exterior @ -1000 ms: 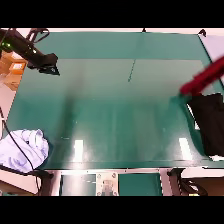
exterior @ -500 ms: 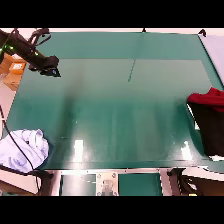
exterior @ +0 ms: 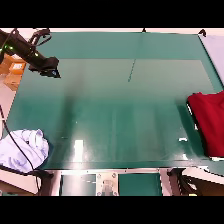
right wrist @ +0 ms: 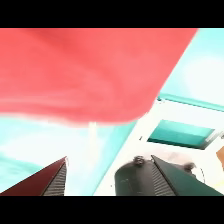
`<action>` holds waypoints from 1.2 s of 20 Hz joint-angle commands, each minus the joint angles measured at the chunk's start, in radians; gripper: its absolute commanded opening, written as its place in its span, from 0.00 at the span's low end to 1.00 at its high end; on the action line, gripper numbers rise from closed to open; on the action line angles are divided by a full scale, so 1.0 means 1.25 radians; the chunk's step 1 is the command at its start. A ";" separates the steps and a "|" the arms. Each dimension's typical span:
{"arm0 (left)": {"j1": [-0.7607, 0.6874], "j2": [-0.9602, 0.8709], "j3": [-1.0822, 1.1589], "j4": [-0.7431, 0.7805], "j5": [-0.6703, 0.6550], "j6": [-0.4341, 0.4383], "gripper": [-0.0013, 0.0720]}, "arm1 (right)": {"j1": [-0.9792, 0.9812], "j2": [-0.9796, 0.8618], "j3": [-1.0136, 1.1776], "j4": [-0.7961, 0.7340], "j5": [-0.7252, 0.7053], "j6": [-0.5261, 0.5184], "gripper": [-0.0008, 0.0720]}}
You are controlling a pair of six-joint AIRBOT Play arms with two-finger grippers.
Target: Fold the shirts.
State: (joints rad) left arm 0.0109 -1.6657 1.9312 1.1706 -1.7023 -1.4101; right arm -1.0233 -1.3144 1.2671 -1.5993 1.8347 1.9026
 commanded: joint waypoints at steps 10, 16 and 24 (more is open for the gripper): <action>-0.018 0.135 -0.090 0.004 0.042 -0.048 0.05 | 0.355 0.004 0.211 0.354 -0.296 -0.164 0.03; -0.074 0.456 -0.595 0.025 0.171 -0.081 0.05 | 0.656 0.175 -0.190 0.349 -0.404 -0.269 0.03; -0.083 0.645 -0.870 0.025 0.207 -0.096 0.05 | 0.813 0.324 -0.469 0.392 -0.495 -0.262 0.03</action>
State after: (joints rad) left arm -0.0895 -0.9051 0.9112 1.2015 -1.4616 -1.5242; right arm -0.0608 -0.9459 0.7490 -1.1316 1.2198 1.5711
